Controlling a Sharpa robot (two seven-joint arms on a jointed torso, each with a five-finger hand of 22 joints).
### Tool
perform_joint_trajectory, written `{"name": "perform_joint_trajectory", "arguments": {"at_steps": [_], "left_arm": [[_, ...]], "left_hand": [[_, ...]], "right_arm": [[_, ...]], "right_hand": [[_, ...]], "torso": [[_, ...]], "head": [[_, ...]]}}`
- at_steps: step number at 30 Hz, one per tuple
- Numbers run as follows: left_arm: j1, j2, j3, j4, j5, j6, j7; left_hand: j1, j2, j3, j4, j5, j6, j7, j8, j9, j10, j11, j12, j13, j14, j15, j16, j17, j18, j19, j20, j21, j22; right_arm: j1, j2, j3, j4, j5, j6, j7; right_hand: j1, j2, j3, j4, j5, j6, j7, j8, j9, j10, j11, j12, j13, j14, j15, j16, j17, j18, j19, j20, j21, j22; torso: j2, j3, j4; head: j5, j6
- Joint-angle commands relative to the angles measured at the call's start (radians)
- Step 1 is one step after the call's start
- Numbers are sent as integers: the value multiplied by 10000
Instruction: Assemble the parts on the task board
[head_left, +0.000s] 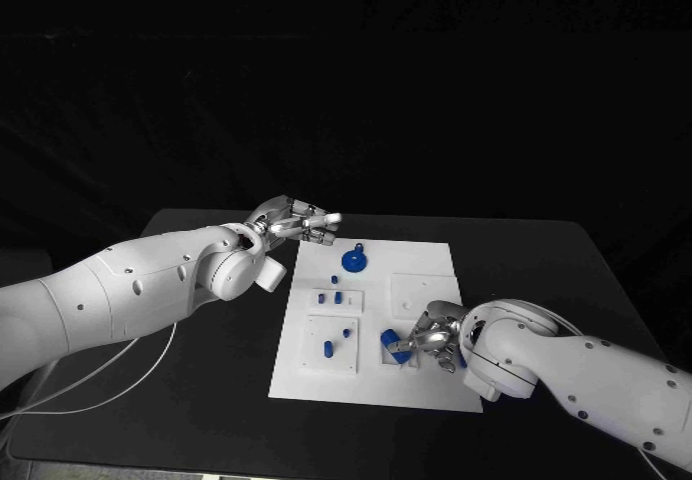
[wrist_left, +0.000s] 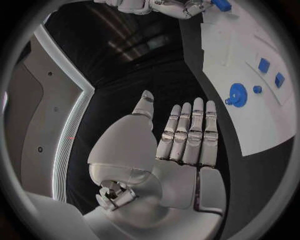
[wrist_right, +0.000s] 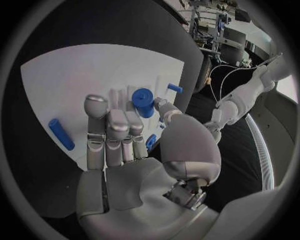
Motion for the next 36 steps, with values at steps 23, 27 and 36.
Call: {"name": "perform_joint_trajectory", "arguments": {"at_steps": [23, 27, 36], "left_arm": [[7, 21, 9, 18, -40, 192, 6], [7, 14, 9, 16, 34, 215, -28], [7, 5, 9, -12, 246, 256, -103]], "left_hand": [[5, -61, 54, 27, -3, 27, 0, -1, 0, -62, -23, -6, 17, -20, 0, -25, 9, 131, 40, -11, 46, -1], [5, -61, 54, 27, -3, 27, 0, -1, 0, -62, -23, -6, 17, -20, 0, -25, 9, 131, 40, -11, 46, -1], [-3, -58, 54, 42, -3, 14, 2, 2, 0, -71, -19, -7, 17, -36, 4, -26, 6, 131, 33, -7, 43, -2]], "right_arm": [[-25, 26, -69, 94, -450, 220, -237], [-25, -51, -70, 220, -510, 203, -206], [-26, -275, -64, 502, -718, 166, -216]], "right_hand": [[-160, -687, -1524, 2396, -2920, -89, 40, 22, 69, -31, 56, -151, -94, -10, -13, -169, -5, 5, 456, -32, -103, -22], [-160, -679, -1537, 2396, -2917, -64, 34, 18, 78, -26, 52, -153, -97, -8, -14, -172, 1, 8, 458, -32, -107, -20], [-84, -591, -1417, 2379, -2870, 1, 19, 19, 105, -10, 46, -143, -101, 0, -14, -169, 9, 13, 464, -26, -80, -6]], "torso": [[4, 15, -5], [2, 20, -7], [-2, 8, -14]], "head": [[26, -21], [39, -8], [41, -10]]}}
